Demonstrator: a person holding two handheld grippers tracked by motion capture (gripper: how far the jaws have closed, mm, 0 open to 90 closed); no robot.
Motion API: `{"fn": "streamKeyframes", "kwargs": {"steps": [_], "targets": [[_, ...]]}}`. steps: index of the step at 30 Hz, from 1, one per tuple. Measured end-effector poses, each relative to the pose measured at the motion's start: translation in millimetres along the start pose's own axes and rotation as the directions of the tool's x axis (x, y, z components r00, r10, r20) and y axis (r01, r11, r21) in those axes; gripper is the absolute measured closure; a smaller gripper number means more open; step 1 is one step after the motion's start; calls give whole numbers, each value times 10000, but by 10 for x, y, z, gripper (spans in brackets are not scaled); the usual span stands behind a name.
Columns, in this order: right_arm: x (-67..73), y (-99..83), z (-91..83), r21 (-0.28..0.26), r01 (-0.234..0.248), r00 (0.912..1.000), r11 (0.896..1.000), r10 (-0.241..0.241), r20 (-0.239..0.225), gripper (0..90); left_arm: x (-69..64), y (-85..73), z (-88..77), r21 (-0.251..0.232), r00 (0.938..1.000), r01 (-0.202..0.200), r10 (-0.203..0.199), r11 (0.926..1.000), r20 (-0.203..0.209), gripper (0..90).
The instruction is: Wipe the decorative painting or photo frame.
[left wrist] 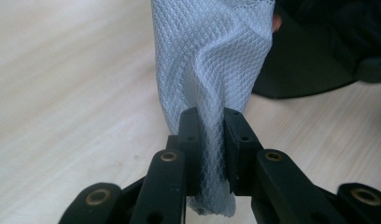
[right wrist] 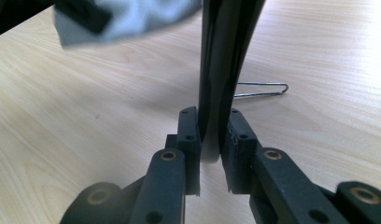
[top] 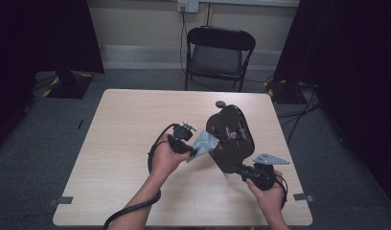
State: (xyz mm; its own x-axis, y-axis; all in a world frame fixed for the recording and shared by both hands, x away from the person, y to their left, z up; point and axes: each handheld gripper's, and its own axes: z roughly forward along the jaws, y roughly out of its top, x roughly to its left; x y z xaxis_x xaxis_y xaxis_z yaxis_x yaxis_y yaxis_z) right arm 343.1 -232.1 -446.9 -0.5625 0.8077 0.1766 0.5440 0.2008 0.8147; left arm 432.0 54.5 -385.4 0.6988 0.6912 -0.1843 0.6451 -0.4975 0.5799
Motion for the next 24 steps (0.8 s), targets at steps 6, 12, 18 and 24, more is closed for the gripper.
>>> {"fn": "streamKeyframes", "kwargs": {"steps": [6, 12, 18, 24], "targets": [[2, 1, 0, 11, -1, 10000, 10000, 1, 14, 792, -25, 260, -332, -448, 9998, -203, 200, 9988, -83, 788], [2, 3, 2, 14, -3, 10000, 10000, 3, 6, 792, -70, 495, -609, -1083, 9997, -203, 191, 9939, -123, 788], [0, 6, 5, 38, 20, 10000, 10000, -20, -11, 791, -193, 697, -752, -1518, 9988, -485, 482, 9872, -55, 788], [2, 8, 9, 27, 19, 10000, 10000, -19, -13, 791, -285, 734, -682, -1408, 9978, -609, 638, 9882, 162, 788]]}}
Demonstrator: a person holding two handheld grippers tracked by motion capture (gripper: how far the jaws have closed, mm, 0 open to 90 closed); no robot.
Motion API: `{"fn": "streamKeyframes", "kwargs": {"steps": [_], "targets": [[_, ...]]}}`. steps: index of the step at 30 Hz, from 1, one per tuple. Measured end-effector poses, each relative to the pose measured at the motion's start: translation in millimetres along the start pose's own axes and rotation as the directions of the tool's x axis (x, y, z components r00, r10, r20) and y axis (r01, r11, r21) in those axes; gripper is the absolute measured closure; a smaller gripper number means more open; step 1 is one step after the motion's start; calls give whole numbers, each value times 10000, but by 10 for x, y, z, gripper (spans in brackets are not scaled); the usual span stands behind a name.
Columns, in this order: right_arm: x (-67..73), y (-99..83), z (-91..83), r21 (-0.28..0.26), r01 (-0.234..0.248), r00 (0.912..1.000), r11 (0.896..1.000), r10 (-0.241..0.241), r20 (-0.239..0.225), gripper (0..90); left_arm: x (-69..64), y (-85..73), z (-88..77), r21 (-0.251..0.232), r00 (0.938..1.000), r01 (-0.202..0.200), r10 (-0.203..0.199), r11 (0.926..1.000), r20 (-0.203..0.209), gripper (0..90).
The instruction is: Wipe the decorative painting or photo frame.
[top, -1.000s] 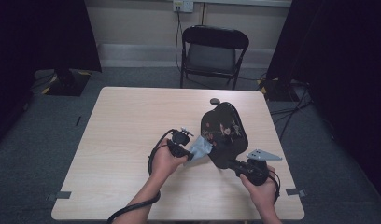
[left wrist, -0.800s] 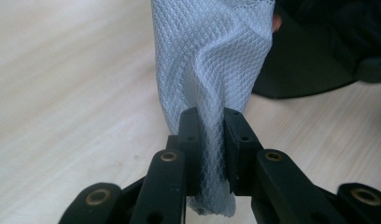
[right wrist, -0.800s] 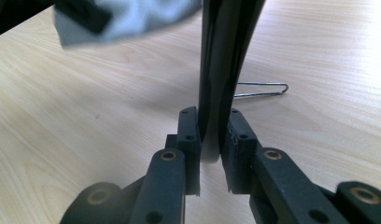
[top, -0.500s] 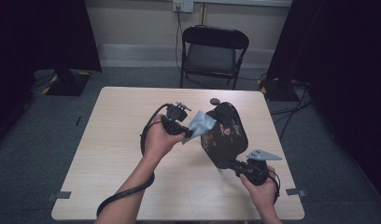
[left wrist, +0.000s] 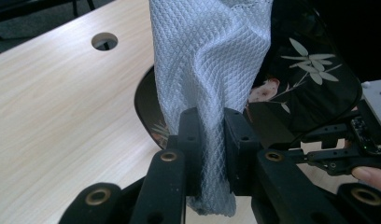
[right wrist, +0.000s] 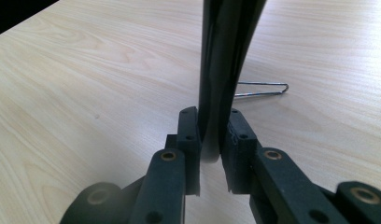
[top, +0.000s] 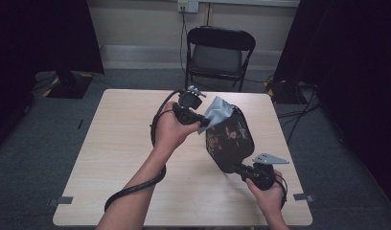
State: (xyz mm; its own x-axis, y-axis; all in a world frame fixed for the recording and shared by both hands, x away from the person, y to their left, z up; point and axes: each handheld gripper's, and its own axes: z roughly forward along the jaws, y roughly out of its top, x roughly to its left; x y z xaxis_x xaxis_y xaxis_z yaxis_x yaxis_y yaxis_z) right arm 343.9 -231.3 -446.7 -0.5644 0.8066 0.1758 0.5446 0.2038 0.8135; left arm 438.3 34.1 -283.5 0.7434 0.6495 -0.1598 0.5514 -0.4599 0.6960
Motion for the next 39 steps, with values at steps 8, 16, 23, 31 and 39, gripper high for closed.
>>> {"fn": "streamKeyframes", "kwargs": {"steps": [8, 16, 23, 31, 39], "targets": [[-1, 3, 2, -3, -4, 10000, 10000, 4, 6, 791, 6, -63, 133, 314, 10000, -31, 31, 9995, 4, 788], [1, 4, 4, 1, -9, 10000, 10000, 9, 7, 791, 44, -163, 257, 587, 10000, -31, 33, 9983, -34, 789], [2, 5, 5, 13, 4, 10000, 10000, -4, 8, 791, 72, -346, 433, 908, 9999, 159, -160, 9957, 9, 788], [2, 6, 4, 20, -6, 10000, 10000, 6, 5, 791, 118, -587, 665, 1301, 9994, 306, -321, 9910, 96, 788], [1, 6, 4, 29, 7, 10000, 10000, -7, -2, 791, 159, -823, 889, 1626, 9977, 653, -678, 9845, 95, 788]]}}
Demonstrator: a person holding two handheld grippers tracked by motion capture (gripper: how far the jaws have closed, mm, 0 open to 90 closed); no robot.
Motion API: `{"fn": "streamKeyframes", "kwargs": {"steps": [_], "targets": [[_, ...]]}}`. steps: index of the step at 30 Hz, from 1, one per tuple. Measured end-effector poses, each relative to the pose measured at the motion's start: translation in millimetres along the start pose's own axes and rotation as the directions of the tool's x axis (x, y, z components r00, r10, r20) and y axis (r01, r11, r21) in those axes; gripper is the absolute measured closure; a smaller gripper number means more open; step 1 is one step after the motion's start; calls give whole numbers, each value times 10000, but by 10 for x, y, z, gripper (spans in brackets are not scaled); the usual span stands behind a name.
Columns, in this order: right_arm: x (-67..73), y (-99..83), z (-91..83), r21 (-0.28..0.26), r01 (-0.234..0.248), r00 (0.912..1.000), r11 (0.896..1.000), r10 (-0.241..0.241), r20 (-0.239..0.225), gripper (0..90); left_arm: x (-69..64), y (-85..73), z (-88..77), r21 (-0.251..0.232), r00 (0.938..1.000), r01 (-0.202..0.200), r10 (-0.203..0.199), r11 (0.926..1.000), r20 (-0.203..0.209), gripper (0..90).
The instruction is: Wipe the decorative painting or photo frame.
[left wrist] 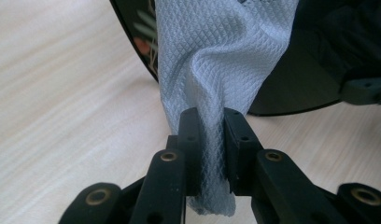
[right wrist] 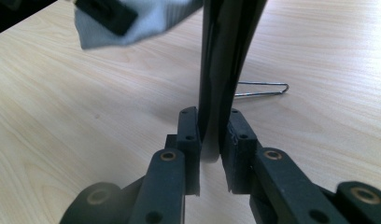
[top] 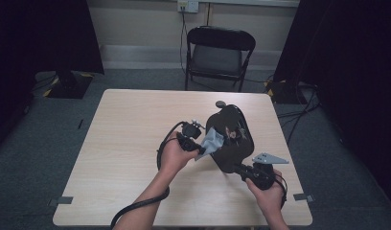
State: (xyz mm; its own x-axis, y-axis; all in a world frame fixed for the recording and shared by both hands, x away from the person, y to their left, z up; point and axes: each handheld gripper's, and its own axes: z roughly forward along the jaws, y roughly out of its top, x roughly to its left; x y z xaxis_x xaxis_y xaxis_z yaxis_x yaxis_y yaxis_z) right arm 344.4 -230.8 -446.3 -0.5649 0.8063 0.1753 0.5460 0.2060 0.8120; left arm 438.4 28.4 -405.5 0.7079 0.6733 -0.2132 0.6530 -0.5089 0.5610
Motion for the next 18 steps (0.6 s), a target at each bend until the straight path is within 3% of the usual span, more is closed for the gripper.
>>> {"fn": "streamKeyframes", "kwargs": {"steps": [14, 18], "targets": [[-3, 2, 2, 5, 29, 10000, 10000, -29, -4, 790, 108, -344, 392, 775, 9988, 499, -497, 9957, -54, 788], [-2, 4, 2, 19, 23, 10000, 10000, -23, -3, 791, 114, -394, 442, 856, 9992, 409, -409, 9955, -8, 788]]}}
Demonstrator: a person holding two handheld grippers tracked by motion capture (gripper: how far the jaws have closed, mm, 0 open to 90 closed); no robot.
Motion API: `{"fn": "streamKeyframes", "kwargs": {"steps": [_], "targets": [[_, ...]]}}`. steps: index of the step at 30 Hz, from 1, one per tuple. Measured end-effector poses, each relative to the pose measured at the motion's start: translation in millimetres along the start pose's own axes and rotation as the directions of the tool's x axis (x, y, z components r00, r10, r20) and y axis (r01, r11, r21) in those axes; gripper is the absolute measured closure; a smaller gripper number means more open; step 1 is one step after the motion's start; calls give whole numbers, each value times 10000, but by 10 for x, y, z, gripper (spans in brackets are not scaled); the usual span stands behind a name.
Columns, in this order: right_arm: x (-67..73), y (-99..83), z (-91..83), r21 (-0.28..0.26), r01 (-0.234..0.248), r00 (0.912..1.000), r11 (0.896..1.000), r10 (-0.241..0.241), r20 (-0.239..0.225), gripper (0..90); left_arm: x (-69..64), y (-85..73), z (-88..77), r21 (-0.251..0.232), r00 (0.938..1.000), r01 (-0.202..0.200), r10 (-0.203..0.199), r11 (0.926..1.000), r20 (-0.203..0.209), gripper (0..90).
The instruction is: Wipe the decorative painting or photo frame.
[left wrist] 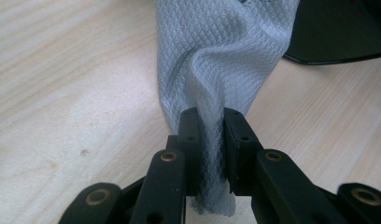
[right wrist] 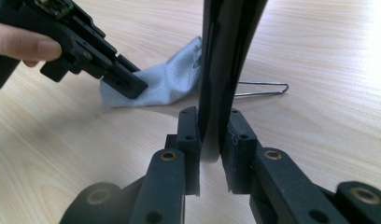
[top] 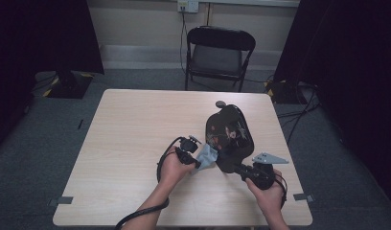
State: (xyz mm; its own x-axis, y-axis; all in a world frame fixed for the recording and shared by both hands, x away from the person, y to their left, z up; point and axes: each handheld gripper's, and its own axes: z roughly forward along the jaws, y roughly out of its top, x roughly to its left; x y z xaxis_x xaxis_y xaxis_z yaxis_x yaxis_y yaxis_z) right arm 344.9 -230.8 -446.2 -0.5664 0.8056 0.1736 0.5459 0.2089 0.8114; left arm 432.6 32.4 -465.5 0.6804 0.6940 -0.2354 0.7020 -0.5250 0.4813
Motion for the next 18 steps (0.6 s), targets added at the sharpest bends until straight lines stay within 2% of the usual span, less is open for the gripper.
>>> {"fn": "streamKeyframes", "kwargs": {"steps": [3, 6, 18], "targets": [[1, 0, 1, -4, 4, 10000, 10000, -4, 1, 790, -11, 4, -10, 51, 10000, -1, 2, 10000, -27, 788], [1, -1, 1, -11, -7, 10000, 10000, 7, 3, 790, -26, 35, -93, -37, 10000, -53, 52, 10000, -23, 788], [2, 2, 6, -20, 13, 10000, 10000, -13, 10, 791, -93, 344, -749, -779, 9985, -490, 470, 9958, -272, 788]]}}
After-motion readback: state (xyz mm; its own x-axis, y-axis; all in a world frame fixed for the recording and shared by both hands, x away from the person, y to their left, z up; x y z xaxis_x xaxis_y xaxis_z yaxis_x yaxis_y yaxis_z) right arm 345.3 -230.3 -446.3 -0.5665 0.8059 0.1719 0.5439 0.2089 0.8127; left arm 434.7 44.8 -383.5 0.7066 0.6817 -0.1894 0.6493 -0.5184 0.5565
